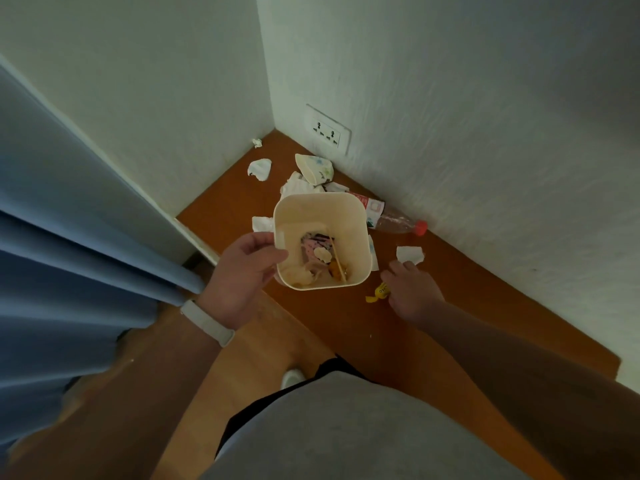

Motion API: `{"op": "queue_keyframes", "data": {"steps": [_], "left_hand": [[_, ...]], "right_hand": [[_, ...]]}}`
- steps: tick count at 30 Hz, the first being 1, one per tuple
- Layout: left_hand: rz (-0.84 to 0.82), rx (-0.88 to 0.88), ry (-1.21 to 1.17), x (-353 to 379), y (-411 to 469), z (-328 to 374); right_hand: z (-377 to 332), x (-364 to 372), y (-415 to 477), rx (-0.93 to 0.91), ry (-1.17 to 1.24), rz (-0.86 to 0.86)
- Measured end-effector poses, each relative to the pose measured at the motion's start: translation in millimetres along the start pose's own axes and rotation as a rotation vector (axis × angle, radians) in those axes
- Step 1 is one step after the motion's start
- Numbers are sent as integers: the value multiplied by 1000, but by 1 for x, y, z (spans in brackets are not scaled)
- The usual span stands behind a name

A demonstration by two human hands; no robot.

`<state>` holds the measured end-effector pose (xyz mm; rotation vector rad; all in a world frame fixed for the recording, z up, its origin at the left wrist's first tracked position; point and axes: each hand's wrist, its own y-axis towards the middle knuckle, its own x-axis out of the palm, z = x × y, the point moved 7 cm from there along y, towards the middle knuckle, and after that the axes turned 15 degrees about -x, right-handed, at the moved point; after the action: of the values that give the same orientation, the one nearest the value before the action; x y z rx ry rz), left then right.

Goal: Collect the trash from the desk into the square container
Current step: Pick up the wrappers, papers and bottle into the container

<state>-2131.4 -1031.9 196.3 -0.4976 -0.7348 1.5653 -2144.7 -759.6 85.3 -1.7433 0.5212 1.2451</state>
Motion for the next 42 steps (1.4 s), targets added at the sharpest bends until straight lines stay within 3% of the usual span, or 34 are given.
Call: {"op": "queue_keyframes", "data": {"steps": [9, 19, 22, 28, 37, 42], "left_hand": [[28, 5, 10, -9, 3, 3], [29, -4, 64, -7, 4, 9], [12, -4, 78, -4, 0, 9], [0, -17, 68, -4, -10, 5], [-5, -14, 52, -11, -21, 2], [20, -25, 68, -15, -19, 0]], "right_hand": [[-8, -10, -7, -6, 71, 57], [-12, -101, -50, 191, 353, 525], [-26, -136, -58, 176, 419, 647], [-92, -178, -49, -133, 363, 501], [-141, -172, -27, -344, 274, 318], [-128, -171, -35, -339, 340, 362]]}}
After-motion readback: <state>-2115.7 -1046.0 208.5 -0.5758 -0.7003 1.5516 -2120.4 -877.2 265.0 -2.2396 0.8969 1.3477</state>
